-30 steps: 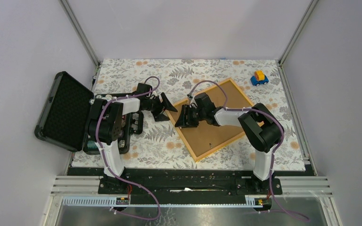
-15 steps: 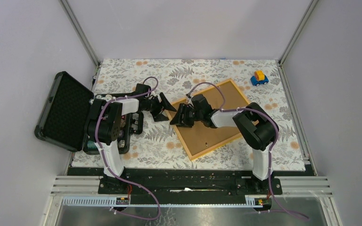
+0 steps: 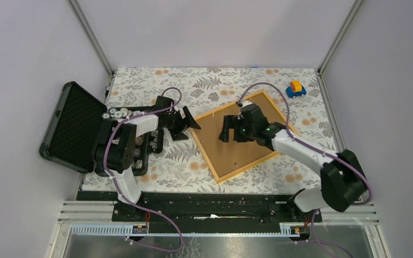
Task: Put the photo into the frame
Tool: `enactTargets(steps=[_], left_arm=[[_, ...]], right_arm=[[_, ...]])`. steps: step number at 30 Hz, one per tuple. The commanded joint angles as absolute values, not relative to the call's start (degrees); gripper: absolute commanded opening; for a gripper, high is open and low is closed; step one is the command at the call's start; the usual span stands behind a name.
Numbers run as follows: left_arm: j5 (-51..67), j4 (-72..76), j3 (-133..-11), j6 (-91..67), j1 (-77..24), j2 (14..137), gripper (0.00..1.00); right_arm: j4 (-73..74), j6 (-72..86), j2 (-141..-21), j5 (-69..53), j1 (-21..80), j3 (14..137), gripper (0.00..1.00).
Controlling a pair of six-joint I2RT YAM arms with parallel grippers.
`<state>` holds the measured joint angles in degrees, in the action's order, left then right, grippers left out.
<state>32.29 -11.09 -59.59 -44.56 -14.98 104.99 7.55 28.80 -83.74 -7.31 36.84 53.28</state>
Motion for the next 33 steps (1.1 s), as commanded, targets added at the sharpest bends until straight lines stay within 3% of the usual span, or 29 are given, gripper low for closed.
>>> enactTargets(steps=[1,11,14,22,27,29,33], left_arm=[[23.67,-14.49,-55.64,-45.25,-18.48,98.29,0.87],[12.51,-10.29,-44.04,-55.57,-35.28,89.45,0.72],[10.67,-10.92,-44.66,-54.74,-37.12,91.39,0.56],[8.29,-18.05,-51.86,-48.32,-37.61,99.30,0.47],[2.20,-29.64,-60.17,-39.51,-37.44,105.46,0.14],[-0.58,-33.56,-63.12,-35.03,-37.15,107.76,0.06],[-5.52,-37.34,-67.76,-26.51,-36.18,110.75,0.00]], right_arm=[[18.53,23.23,-75.55,2.08,34.44,49.60,1.00],[25.24,22.68,-72.49,1.75,32.54,48.71,1.00],[25.36,23.17,-72.06,0.77,32.52,48.14,1.00],[24.43,24.26,-69.80,1.21,32.53,46.53,1.00],[24.44,24.15,-68.70,2.35,32.52,46.37,1.00],[24.01,23.94,-68.72,1.95,32.55,46.12,1.00],[22.76,23.59,-70.02,0.82,32.52,45.46,1.00]])
